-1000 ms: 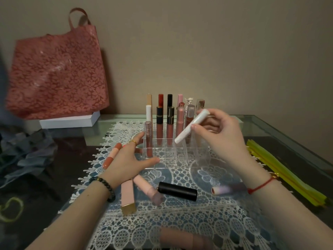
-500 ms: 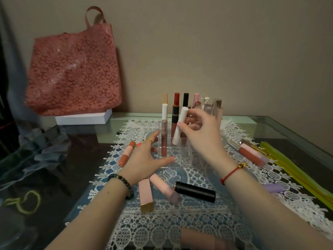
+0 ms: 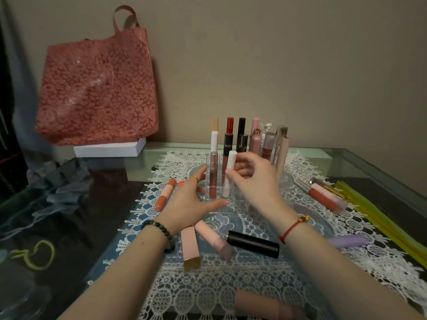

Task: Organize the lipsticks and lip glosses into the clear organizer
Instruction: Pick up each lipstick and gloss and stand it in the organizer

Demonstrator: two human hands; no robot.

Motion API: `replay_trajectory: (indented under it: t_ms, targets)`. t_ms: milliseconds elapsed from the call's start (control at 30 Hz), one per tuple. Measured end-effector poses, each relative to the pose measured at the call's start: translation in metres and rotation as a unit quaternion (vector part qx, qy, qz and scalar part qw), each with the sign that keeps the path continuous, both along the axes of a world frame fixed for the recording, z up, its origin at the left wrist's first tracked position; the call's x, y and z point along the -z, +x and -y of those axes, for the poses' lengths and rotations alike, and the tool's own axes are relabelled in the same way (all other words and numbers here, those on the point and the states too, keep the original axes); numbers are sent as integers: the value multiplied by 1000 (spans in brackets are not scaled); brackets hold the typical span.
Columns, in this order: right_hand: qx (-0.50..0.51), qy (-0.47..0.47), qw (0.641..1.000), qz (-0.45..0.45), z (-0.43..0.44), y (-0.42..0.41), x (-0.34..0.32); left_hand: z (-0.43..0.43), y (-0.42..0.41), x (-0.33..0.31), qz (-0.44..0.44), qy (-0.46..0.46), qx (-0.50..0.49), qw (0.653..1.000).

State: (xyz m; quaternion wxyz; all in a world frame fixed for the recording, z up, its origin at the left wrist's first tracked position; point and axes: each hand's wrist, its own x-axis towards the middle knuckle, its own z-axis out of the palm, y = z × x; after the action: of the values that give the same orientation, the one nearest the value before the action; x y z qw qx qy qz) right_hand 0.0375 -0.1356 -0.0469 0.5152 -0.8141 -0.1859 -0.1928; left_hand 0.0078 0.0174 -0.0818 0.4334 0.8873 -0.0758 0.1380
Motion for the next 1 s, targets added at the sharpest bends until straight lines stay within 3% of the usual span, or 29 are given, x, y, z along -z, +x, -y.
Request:
replay_trajectory:
  t_ms: [1000]
  targets:
    - [6,12,1000,12,4,-3,-5,1,-1,0,-4,4,-5,1000]
